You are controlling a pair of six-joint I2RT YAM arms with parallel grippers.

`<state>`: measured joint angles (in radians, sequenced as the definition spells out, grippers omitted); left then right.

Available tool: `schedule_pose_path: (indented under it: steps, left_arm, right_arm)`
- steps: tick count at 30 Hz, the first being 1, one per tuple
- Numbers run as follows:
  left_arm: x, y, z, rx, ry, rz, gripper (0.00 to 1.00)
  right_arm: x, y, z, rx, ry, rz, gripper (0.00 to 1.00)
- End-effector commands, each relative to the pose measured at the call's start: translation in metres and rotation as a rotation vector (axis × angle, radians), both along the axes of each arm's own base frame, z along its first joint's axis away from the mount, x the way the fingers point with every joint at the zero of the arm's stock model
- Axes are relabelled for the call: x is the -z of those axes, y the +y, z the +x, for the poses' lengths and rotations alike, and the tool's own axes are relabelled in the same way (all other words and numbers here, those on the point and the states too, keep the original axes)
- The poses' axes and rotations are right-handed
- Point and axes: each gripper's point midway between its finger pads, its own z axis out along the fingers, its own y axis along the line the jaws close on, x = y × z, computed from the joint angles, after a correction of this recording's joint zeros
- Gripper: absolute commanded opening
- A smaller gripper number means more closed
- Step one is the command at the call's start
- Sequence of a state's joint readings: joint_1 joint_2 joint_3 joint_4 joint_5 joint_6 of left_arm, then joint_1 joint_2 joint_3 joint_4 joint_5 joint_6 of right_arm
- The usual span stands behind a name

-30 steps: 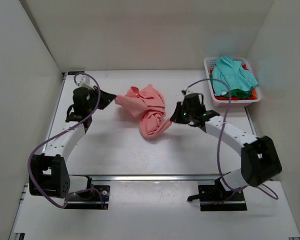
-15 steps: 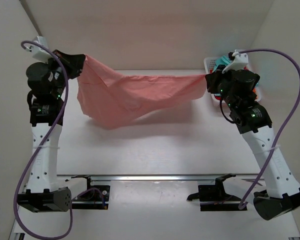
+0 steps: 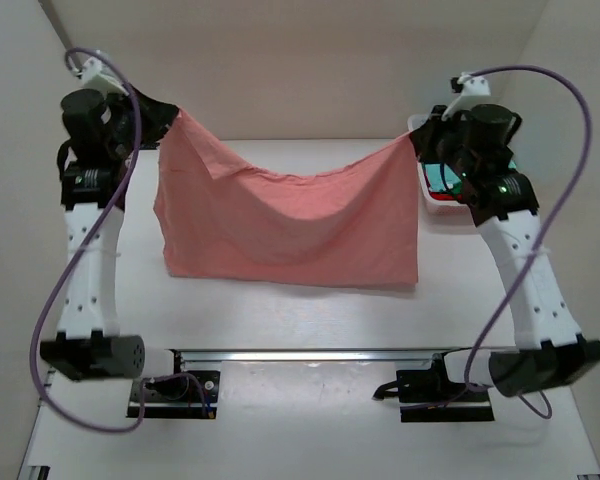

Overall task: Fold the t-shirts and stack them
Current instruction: Flatten out the tshirt

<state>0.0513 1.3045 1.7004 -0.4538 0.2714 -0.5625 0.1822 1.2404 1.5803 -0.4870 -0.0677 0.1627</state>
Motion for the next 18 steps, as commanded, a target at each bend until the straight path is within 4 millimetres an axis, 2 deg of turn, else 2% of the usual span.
schedule_pose_path:
  steps: [1, 2, 3, 4, 5, 6, 7, 8, 9, 10, 11, 12, 13, 14, 15, 16, 17, 18]
  left_arm:
    - [0.067, 0.002, 0.047, 0.053, 0.196, 0.006, 0.0]
    - [0.057, 0.003, 0.051, 0.065, 0.181, 0.009, 0.0]
    - [0.073, 0.01, 0.068, 0.055, 0.224, 0.01, 0.0]
    - [0.072, 0.015, 0.083, 0.047, 0.223, 0.02, 0.0]
    - [0.054, 0.019, 0.086, 0.047, 0.19, 0.029, 0.0]
    - [0.063, 0.023, 0.094, 0.048, 0.226, 0.034, 0.0]
    - [0.038, 0.03, 0.1, 0.031, 0.172, 0.056, 0.0]
    - [0.013, 0.033, 0.096, -0.009, 0.125, 0.084, 0.0]
    - [-0.007, 0.039, 0.091, -0.047, 0.075, 0.112, 0.0]
    - [-0.025, 0.038, 0.079, -0.05, 0.034, 0.107, 0.0]
    - [-0.038, 0.041, 0.071, -0.038, -0.009, 0.087, 0.0]
    - [-0.038, 0.043, 0.072, -0.026, -0.015, 0.079, 0.0]
    - [-0.043, 0.047, 0.064, -0.035, -0.022, 0.073, 0.0]
    - [-0.052, 0.043, 0.053, -0.03, -0.045, 0.084, 0.0]
    - [-0.046, 0.041, 0.053, -0.029, -0.029, 0.084, 0.0]
    - [-0.051, 0.04, 0.043, -0.027, -0.041, 0.092, 0.0]
    - [-0.047, 0.036, 0.034, -0.02, -0.034, 0.096, 0.0]
    - [-0.028, 0.031, 0.035, -0.01, 0.012, 0.094, 0.0]
  right_arm:
    - [0.026, 0.009, 0.038, -0.053, 0.035, -0.025, 0.0]
    - [0.034, 0.007, 0.051, -0.049, 0.052, -0.017, 0.0]
    - [0.034, 0.008, 0.064, -0.061, 0.049, 0.002, 0.0]
    - [0.028, 0.004, 0.071, -0.066, 0.034, 0.019, 0.0]
    - [0.029, 0.003, 0.086, -0.06, 0.04, 0.017, 0.0]
    - [-0.001, 0.005, 0.089, -0.064, -0.019, 0.016, 0.0]
    - [-0.001, 0.005, 0.097, -0.053, -0.013, -0.015, 0.0]
    - [-0.022, 0.013, 0.102, -0.067, -0.058, -0.04, 0.0]
    - [-0.049, 0.012, 0.105, -0.053, -0.109, -0.055, 0.0]
    - [-0.082, 0.015, 0.096, -0.052, -0.172, -0.052, 0.0]
    - [-0.079, 0.016, 0.103, -0.055, -0.166, -0.065, 0.0]
    - [-0.096, 0.016, 0.095, -0.054, -0.207, -0.056, 0.0]
    - [-0.098, 0.011, 0.093, -0.05, -0.217, -0.035, 0.0]
    - [-0.099, 0.005, 0.091, -0.051, -0.222, -0.031, 0.0]
    - [-0.091, -0.002, 0.09, -0.037, -0.2, -0.025, 0.0]
    - [-0.072, -0.006, 0.092, -0.025, -0.156, -0.03, 0.0]
    - [-0.07, -0.011, 0.086, -0.024, -0.154, -0.038, 0.0]
    - [-0.055, -0.016, 0.08, -0.015, -0.12, -0.04, 0.0]
